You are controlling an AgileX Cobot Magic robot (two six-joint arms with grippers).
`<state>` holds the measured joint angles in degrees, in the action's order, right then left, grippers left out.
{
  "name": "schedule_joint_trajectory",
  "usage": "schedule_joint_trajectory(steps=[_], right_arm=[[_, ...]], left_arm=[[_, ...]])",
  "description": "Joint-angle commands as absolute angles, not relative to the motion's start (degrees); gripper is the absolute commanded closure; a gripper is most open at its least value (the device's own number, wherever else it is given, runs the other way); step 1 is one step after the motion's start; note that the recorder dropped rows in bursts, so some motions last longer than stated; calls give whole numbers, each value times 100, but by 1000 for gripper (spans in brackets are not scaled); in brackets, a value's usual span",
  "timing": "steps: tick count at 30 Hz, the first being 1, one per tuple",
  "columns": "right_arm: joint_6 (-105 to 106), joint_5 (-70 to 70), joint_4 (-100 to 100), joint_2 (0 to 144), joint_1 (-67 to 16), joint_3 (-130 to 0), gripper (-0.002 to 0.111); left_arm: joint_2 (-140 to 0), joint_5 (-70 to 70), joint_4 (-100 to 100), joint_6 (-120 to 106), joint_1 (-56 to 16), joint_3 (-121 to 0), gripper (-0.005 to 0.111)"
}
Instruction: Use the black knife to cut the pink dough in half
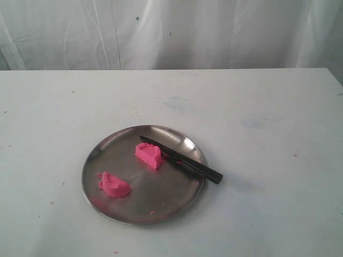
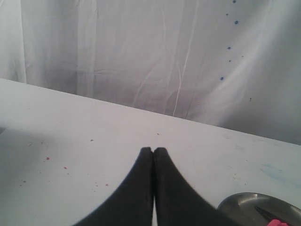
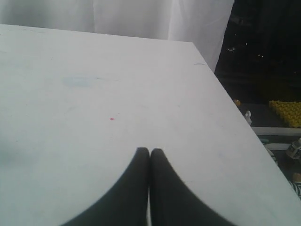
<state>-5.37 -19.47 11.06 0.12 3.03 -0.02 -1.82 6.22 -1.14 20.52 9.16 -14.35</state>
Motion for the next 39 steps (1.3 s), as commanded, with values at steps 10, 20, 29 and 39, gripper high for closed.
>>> schedule_joint_trajectory(steps=[10,20,29,39], right_arm=[[-466,-1964,1165,0,339,0,108],[-466,-1964,1165,0,339,0,108],[-466,-1964,1165,0,339,0,108],[-466,-1964,1154,0,160,0,108]], left_arm=[[-132,315,-451,2071,732,-641,107],[-54,1731,-127,216,728,0,107],[-54,1718,-166,411,728,0,107],[-54,1718,-166,411,728,0,107]])
